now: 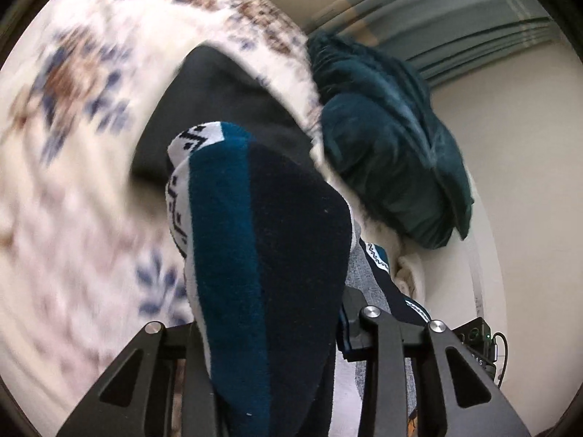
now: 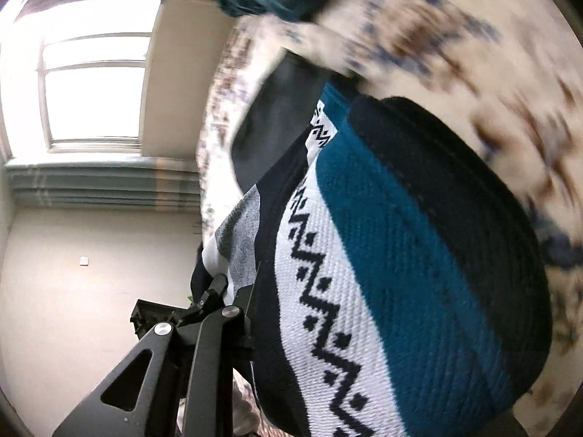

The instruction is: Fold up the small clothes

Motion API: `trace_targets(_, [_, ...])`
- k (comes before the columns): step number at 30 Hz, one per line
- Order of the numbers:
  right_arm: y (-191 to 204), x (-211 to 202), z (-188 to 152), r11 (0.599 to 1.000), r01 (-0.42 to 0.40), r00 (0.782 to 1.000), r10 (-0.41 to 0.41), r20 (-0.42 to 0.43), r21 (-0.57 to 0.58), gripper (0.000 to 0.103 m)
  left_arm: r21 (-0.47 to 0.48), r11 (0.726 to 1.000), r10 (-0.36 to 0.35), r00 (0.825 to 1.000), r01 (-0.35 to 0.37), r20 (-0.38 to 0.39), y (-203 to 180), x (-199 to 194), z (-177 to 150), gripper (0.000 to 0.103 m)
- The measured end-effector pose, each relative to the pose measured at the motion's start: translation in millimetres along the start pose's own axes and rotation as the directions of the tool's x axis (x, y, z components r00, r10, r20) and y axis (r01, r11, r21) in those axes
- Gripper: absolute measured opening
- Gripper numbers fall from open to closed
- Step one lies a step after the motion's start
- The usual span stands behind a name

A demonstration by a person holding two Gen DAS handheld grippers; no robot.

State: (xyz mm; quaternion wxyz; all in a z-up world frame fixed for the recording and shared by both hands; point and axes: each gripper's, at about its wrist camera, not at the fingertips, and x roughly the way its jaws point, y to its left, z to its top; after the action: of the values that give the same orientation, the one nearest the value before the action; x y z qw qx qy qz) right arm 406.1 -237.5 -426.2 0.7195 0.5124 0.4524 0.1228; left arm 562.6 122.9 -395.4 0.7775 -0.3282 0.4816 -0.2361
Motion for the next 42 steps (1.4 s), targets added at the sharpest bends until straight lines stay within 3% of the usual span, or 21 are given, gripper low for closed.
trace_targets(7, [64.2, 44.6, 67.3, 0.997, -0.056, 0.995, 0.061, 0.073, -0.06, 0.023, 0.118, 0.993, 0.022, 1.0, -0.022, 0.002, -29.5, 21.5, 118.6, 0.031])
trace_targets(15, [78.7, 137.4, 152.1, 0.996, -0.057, 0.991, 0.065, 0.115, -0.075, 0.023, 0.198, 0.978, 0.073, 0.995, -0.059, -0.064, -3.4, 86.1, 218.5, 0.031])
trace_targets(21, [56.1, 198.5, 184.3, 0.999, -0.012, 0.994, 0.017, 0.105, -0.052, 0.023, 0.14, 0.984, 0.127, 0.982, -0.108, -0.138, 58.4, 140.0, 230.7, 0.032])
trace_targets(23, [42.1, 215.6, 183.7, 0.999, 0.034, 0.997, -0.031, 0.076, -0.043, 0.023, 0.127, 0.981, 0.168, 0.971, -0.147, -0.172, 79.5, 151.7, 223.9, 0.037])
trace_targets(24, [36.6, 221.7, 183.4, 0.998, 0.048, 0.997, -0.045, 0.065, -0.042, 0.023, 0.11, 0.982, 0.172, 0.968, -0.154, -0.183, 89.7, 155.0, 221.6, 0.044])
trace_targets(25, [31.4, 226.3, 182.3, 0.997, 0.065, 0.997, -0.063, 0.05, -0.037, 0.025, 0.09, 0.983, 0.177, 0.965, -0.162, -0.192, 97.5, 156.4, 221.3, 0.059])
trace_targets(27, [22.3, 228.4, 181.7, 0.995, 0.101, 0.995, -0.1, 0.026, -0.012, 0.032, 0.042, 0.988, 0.155, 0.966, -0.149, -0.208, 107.6, 154.6, 224.4, 0.061])
trace_targets(30, [17.3, 217.8, 182.4, 0.988, 0.153, 0.988, -0.153, 0.021, -0.001, 0.056, 0.033, 0.985, 0.172, 0.958, -0.168, -0.228, 103.3, 148.2, 227.0, 0.061])
trace_targets(32, [17.5, 206.7, 184.1, 0.981, 0.193, 0.981, -0.193, 0.024, -0.02, 0.056, 0.044, 0.977, 0.213, 0.955, -0.208, -0.206, 96.2, 135.6, 227.7, 0.061])
trace_targets(33, [19.2, 202.1, 187.7, 0.967, 0.249, 0.969, -0.247, 0.028, -0.05, 0.059, 0.053, 0.97, 0.244, 0.953, -0.238, -0.181, 93.1, 129.0, 227.5, 0.062])
trace_targets(35, [28.8, 193.8, 184.9, 0.936, 0.334, 0.943, -0.332, 0.04, -0.112, 0.063, 0.114, 0.935, 0.347, 0.932, -0.335, -0.102, 79.1, 109.1, 220.4, 0.074])
trace_targets(36, [38.2, 189.0, 183.0, 0.9, 0.408, 0.913, -0.404, 0.056, -0.154, 0.071, 0.157, 0.905, 0.409, 0.91, -0.396, -0.063, 70.5, 101.2, 214.3, 0.09])
trace_targets(37, [49.0, 185.4, 181.4, 0.857, 0.474, 0.88, -0.467, 0.081, -0.201, 0.08, 0.188, 0.878, 0.455, 0.89, -0.441, -0.036, 64.5, 96.2, 209.8, 0.096])
trace_targets(41, [88.6, 179.3, 173.4, 0.669, 0.66, 0.746, -0.638, 0.192, -0.341, 0.099, 0.293, 0.729, 0.627, 0.775, -0.618, 0.077, 26.6, 71.1, 167.4, 0.098])
trace_targets(42, [98.6, 175.9, 168.4, 0.619, 0.693, 0.713, -0.665, 0.223, -0.369, 0.103, 0.3, 0.718, 0.636, 0.767, -0.628, 0.085, 20.0, 65.6, 156.9, 0.098])
